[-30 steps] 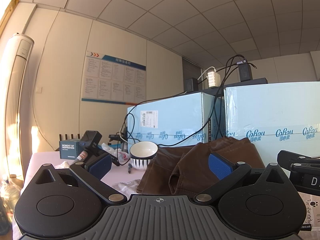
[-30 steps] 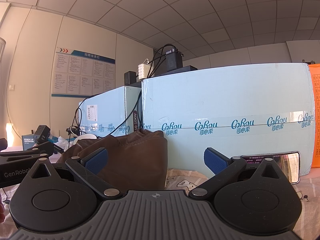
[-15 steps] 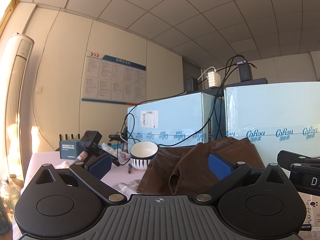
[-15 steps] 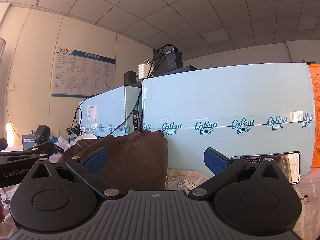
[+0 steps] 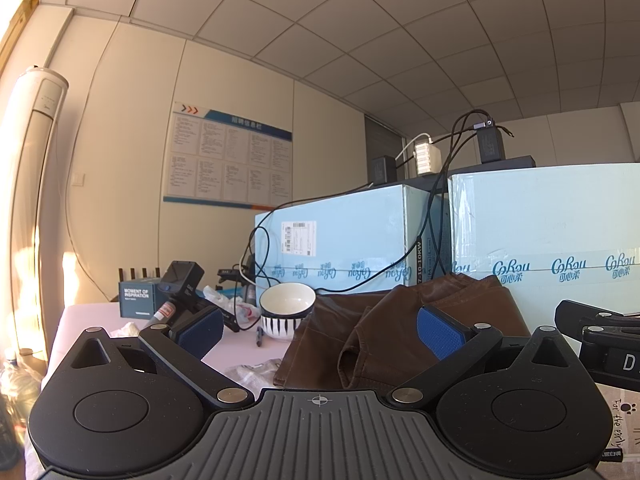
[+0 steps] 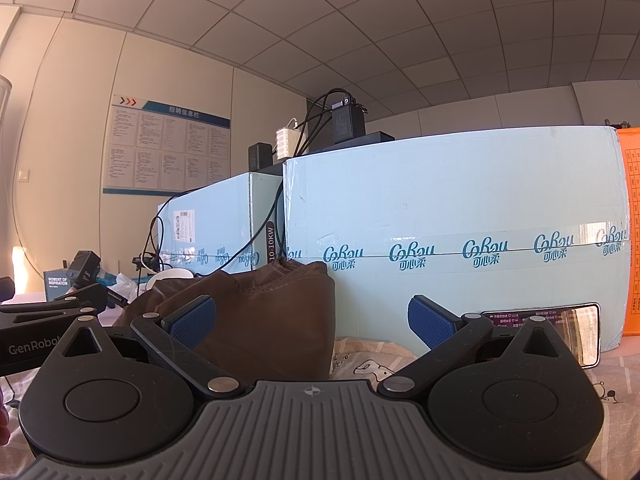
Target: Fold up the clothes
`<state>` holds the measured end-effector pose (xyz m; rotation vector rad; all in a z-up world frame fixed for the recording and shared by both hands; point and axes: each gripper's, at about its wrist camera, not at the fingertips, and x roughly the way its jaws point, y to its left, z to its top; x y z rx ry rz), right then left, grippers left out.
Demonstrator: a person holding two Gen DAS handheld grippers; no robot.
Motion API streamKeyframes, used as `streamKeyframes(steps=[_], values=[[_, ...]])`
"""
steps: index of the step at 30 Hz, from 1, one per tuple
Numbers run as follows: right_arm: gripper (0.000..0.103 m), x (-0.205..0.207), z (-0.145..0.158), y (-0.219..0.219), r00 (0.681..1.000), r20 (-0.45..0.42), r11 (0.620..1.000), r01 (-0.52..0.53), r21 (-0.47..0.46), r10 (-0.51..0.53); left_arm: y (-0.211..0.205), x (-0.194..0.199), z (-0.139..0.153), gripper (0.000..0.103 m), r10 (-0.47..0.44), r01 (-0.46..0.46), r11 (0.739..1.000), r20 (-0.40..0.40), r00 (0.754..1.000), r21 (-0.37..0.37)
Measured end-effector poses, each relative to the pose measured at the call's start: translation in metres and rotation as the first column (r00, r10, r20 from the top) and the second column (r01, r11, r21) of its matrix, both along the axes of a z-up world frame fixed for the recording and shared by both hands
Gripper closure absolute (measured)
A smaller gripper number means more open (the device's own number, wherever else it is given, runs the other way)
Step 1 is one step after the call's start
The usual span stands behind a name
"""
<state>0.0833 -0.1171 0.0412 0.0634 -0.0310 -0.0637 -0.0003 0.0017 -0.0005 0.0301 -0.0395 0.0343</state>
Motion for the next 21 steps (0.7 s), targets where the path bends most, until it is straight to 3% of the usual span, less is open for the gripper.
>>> streamKeyframes(steps=[21], values=[[0.000,-0.0004,0.0002,-0.0003,1.000,0.004,1.000,0.001,0.000,-0.001,0.0007,0.0004,0.0004,0.000,0.009,-0.009,1.000,0.000,1.000,-0.001]])
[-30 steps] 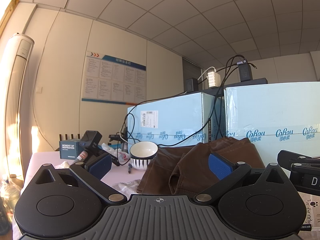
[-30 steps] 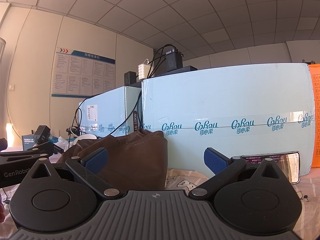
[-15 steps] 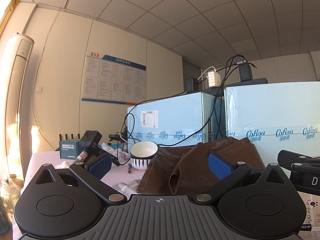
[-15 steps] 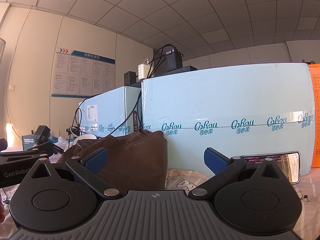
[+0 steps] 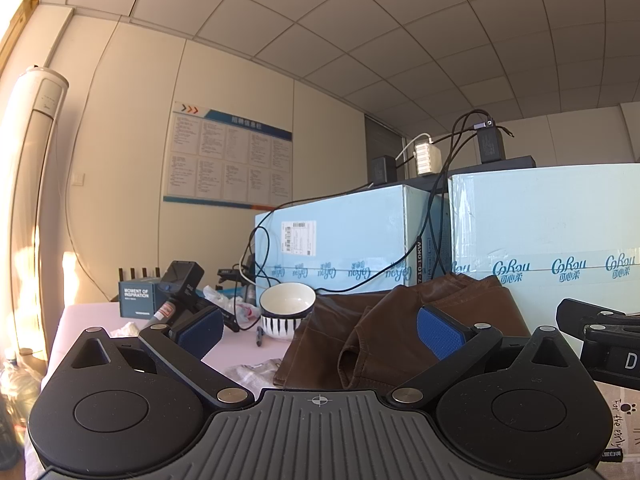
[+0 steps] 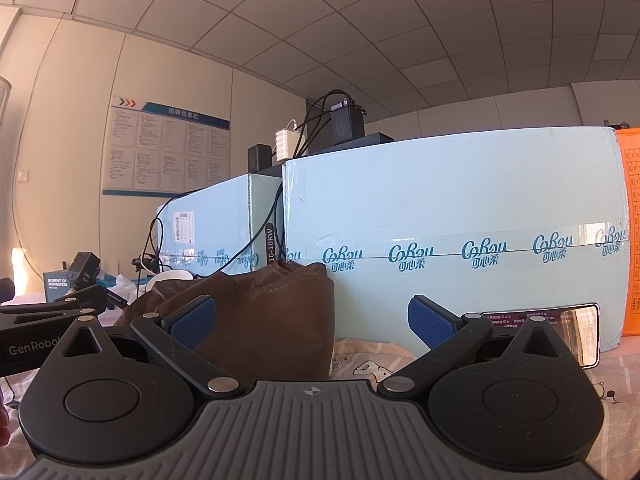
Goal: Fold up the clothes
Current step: 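Turn both tools toward the pink knit sweater on the table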
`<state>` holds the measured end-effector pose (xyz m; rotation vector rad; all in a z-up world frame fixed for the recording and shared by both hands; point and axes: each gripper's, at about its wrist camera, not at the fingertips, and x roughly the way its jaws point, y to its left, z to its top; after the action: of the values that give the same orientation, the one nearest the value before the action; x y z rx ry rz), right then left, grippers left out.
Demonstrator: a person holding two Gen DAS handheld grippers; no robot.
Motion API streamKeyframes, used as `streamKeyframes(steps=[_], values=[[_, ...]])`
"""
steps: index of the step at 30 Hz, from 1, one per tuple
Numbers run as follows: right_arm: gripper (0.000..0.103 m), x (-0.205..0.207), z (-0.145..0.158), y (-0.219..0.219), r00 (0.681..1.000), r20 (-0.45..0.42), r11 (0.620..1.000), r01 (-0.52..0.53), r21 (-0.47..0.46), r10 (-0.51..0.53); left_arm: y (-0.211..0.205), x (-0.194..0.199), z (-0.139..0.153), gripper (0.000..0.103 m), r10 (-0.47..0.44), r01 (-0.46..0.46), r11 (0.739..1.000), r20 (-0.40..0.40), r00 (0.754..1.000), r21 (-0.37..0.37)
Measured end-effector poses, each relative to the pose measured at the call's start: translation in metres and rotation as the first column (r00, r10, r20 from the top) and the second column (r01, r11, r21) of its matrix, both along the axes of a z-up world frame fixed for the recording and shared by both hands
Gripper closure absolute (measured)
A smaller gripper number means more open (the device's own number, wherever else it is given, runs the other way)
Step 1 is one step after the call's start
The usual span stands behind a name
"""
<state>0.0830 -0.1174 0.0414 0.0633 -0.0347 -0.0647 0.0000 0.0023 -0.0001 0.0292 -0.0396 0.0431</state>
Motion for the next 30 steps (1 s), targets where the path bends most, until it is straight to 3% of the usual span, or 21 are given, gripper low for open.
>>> streamKeyframes(steps=[12,25,30], values=[[0.000,-0.010,0.001,-0.004,0.998,0.058,1.000,0.006,0.022,-0.007,0.001,-0.004,0.000,0.000,0.002,-0.002,1.000,0.020,1.000,-0.007],[0.000,-0.037,0.022,0.016,0.995,0.070,0.997,0.077,0.000,-0.077,0.020,-0.011,0.004,0.000,0.002,0.008,0.992,0.076,0.997,-0.129],[0.000,-0.061,0.036,0.022,0.990,0.062,0.992,0.125,-0.004,-0.125,0.025,-0.018,0.007,0.000,-0.065,0.082,0.983,0.108,0.992,-0.162]])
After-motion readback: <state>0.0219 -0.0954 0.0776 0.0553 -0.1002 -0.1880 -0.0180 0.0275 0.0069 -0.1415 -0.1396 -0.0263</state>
